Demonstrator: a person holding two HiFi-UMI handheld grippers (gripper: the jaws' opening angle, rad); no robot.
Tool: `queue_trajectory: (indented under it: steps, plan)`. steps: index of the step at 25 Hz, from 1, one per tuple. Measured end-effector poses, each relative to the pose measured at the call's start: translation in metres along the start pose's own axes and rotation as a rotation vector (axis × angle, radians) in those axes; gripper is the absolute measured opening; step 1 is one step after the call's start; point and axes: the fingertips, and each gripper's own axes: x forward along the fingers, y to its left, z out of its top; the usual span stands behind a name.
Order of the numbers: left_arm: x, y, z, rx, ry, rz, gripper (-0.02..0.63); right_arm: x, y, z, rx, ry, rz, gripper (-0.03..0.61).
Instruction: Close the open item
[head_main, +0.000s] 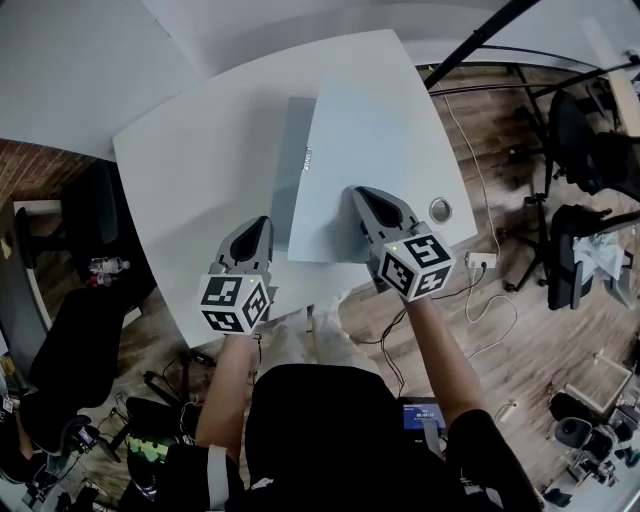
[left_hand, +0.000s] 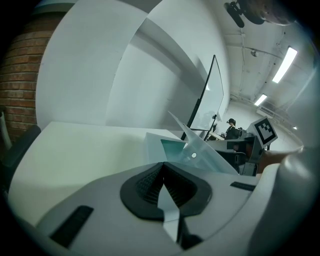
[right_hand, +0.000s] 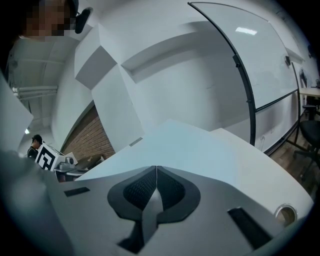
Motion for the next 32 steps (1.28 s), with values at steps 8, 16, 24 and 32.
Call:
queue_trajectory:
  steps: [8, 16, 24, 32]
  plan:
    - [0.000, 0.010, -0.006, -0.015, 0.006, 0.014, 0.014, 0.011, 0.002, -0.008, 0.012, 0.013, 0.012, 0.040]
    - [0.002, 0.021, -0.012, -0.030, 0.017, 0.025, 0.014, 0.023, 0.004, -0.018, 0.008, 0.037, 0.020, 0.039]
    - [0.008, 0.018, -0.018, -0.030, 0.031, 0.006, 0.014, 0.033, 0.007, -0.025, 0.004, 0.052, 0.028, 0.040]
    - [0.012, 0.022, -0.023, -0.030, 0.044, 0.005, 0.014, 0.037, 0.007, -0.032, -0.005, 0.061, 0.036, 0.040]
